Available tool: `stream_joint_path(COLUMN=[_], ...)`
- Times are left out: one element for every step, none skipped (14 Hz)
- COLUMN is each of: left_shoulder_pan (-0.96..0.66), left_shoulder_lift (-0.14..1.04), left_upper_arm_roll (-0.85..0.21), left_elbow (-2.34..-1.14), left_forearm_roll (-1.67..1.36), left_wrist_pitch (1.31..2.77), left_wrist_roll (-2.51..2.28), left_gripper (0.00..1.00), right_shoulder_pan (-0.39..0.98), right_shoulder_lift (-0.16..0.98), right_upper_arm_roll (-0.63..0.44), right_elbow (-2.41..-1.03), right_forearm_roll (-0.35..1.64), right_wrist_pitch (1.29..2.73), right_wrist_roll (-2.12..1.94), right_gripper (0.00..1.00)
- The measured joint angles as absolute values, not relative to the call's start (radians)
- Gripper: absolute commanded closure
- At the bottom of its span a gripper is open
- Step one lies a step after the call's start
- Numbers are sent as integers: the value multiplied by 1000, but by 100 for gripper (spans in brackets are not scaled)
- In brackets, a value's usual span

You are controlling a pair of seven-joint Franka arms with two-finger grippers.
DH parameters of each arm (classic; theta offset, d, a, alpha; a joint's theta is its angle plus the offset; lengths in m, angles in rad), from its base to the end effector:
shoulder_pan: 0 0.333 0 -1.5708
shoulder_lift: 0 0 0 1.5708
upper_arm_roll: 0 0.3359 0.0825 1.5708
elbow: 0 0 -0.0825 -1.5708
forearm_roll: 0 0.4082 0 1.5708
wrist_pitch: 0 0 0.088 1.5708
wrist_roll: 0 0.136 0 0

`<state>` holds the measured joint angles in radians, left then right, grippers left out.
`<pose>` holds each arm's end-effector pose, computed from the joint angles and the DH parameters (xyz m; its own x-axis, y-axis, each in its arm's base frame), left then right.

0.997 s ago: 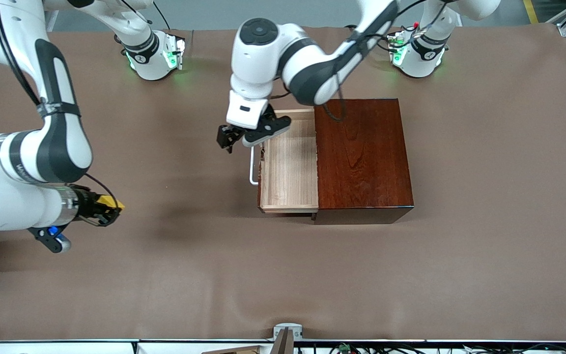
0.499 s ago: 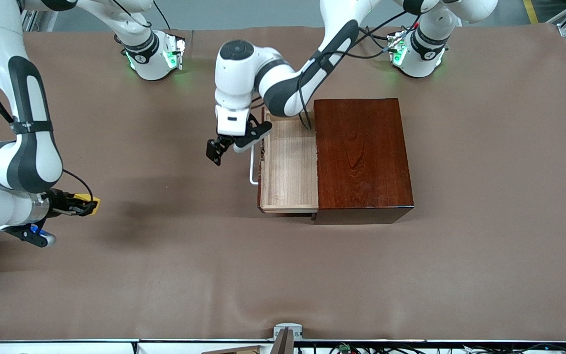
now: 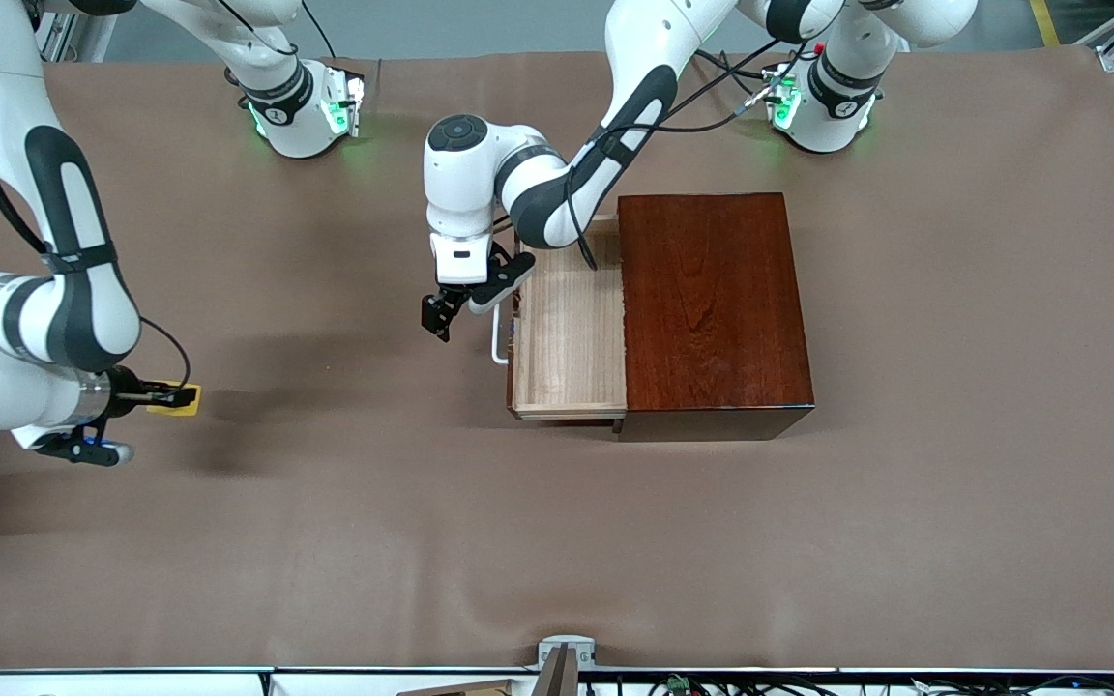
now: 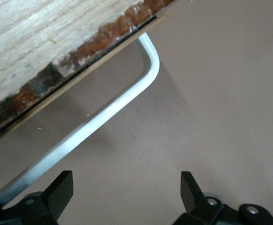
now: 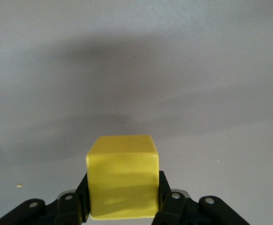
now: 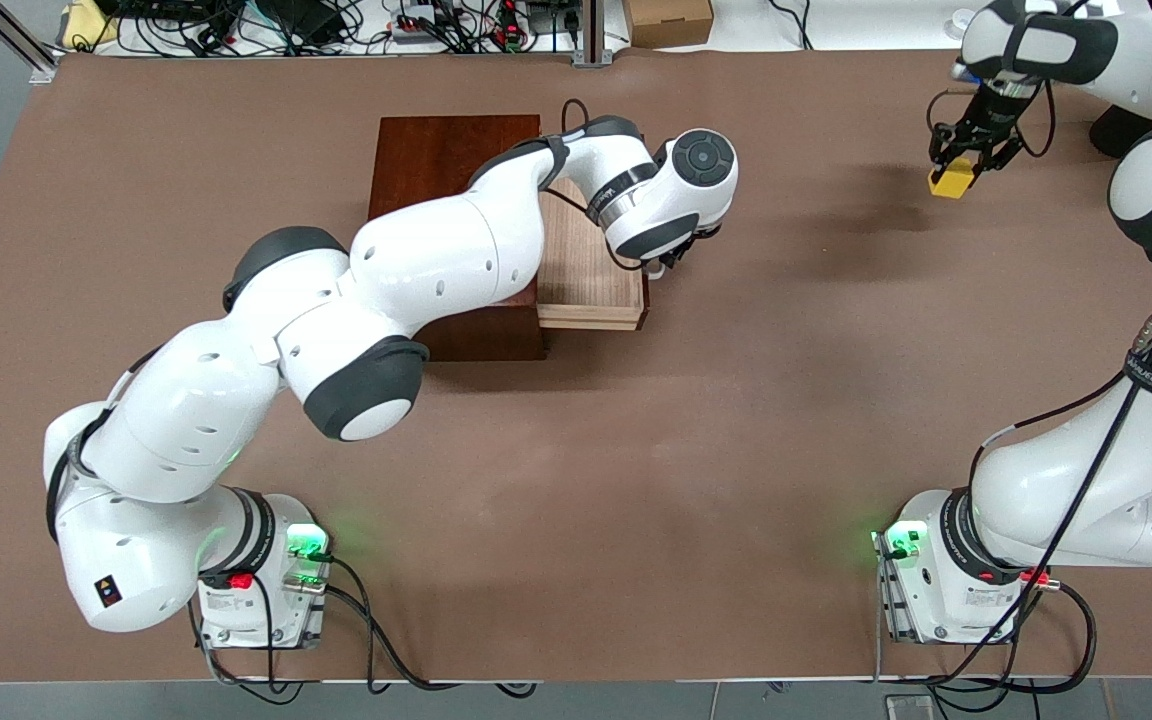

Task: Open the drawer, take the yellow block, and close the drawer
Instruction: 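Set the cube down with the right gripper while the left gripper pushes the drawer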

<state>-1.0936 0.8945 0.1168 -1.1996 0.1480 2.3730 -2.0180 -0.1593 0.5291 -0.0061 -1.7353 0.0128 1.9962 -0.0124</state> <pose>0.4456 -0.7015 0.2437 0.6141 0.7848 0.0831 0.7264 -0.6033 0.3293 0.6475 -0.1067 0.2293 0.9523 -0.1518 -0.2649 -0.1601 -0.9871 -0.0101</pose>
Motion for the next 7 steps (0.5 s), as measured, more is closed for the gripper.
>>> stream_joint_path(left_shoulder_pan=[-1093,-1093,-1093,-1093,-1093,-1093,-1093], left_shoulder_lift=[895,895,895,895,895,895,895], left_upper_arm_roll=[119,121,124,127,127,127,127], left_elbow=[-1199,-1199,-1198,-1196,-1192,-1187,-1182], left_forearm_roll=[148,148,148,148,148,147,147], left_wrist_pitch=[2372,2370,2366,2360,2350,2339,2326], left_wrist_roll=[-2019,-2021,-2024,-2030,-2040,-2047,-2054], left_gripper=[0,0,0,0,0,0,0], right_shoulder_pan=[-166,-171,-173,-173,-173,-173,-173], right_shoulder_lift=[526,525,524,524,524,520,514], right_upper_arm_roll=[-6,-6,-6,-5,-4,-3,-3], right_elbow=[-1780,-1831,-1880,-1918,-1942,-1952,-1959], right_forearm_roll=[12,11,9,7,6,3,3], right_wrist_pitch=[2050,2123,2191,2237,2261,2272,2276], right_wrist_roll=[-24,-32,-35,-36,-36,-36,-36], right_gripper=[100,100,100,100,100,100,83])
